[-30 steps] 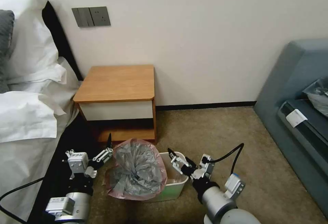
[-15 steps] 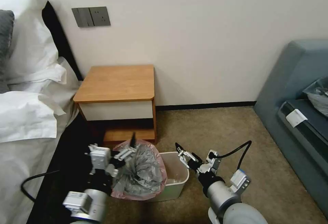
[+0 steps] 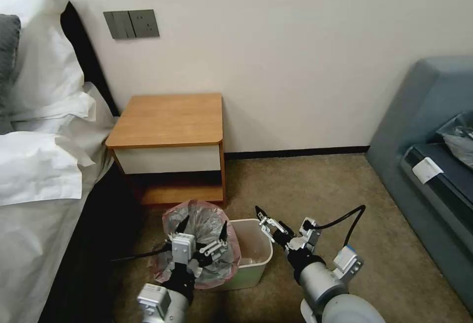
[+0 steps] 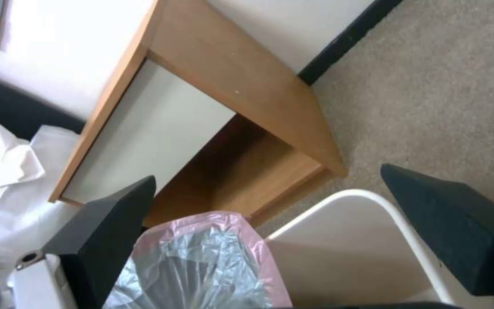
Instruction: Pick up the garbage bag from the table and place it over the trash can.
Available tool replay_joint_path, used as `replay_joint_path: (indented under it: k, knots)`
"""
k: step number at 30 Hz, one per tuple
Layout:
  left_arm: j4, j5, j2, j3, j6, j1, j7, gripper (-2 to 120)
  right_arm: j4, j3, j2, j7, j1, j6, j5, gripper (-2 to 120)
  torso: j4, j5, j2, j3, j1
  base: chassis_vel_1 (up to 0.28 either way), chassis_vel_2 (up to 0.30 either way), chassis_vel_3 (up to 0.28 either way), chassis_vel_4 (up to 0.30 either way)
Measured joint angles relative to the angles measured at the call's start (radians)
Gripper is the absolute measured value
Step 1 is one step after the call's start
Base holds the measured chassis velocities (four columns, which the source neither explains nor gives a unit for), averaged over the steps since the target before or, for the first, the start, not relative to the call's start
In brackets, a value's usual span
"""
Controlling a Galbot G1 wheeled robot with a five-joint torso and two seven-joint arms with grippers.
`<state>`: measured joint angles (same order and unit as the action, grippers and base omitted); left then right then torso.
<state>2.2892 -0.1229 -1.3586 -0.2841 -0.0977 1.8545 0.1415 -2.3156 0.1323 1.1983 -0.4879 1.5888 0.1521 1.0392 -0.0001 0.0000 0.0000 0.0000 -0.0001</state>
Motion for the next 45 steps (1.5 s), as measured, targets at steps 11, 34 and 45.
replay_joint_path:
  k: [11, 34, 45]
  knots:
    - [-0.020, -0.024, 0.008, -0.056, -0.023, -0.004, 0.102, 95, 0.020, -0.014, 0.012, 0.000, -0.013, -0.004, -0.003, 100, 0.0001, 0.0000, 0.000, 0.000, 0.000, 0.000, 0.000, 0.000, 0.000]
    - [-0.075, -0.119, 0.008, -0.115, -0.057, -0.034, 0.156, 65, 0.048, -0.003, 0.024, -0.007, -0.028, -0.014, -0.003, 100, 0.0000, 0.0000, 0.000, 0.000, 0.000, 0.000, 0.000, 0.000, 0.000]
    - [-0.106, -0.119, 0.005, -0.117, -0.054, -0.034, 0.154, 72, 0.064, -0.005, 0.036, -0.008, -0.028, -0.019, -0.013, 100, 0.0000, 0.0000, 0.000, 0.000, 0.000, 0.000, 0.000, 0.000, 0.000]
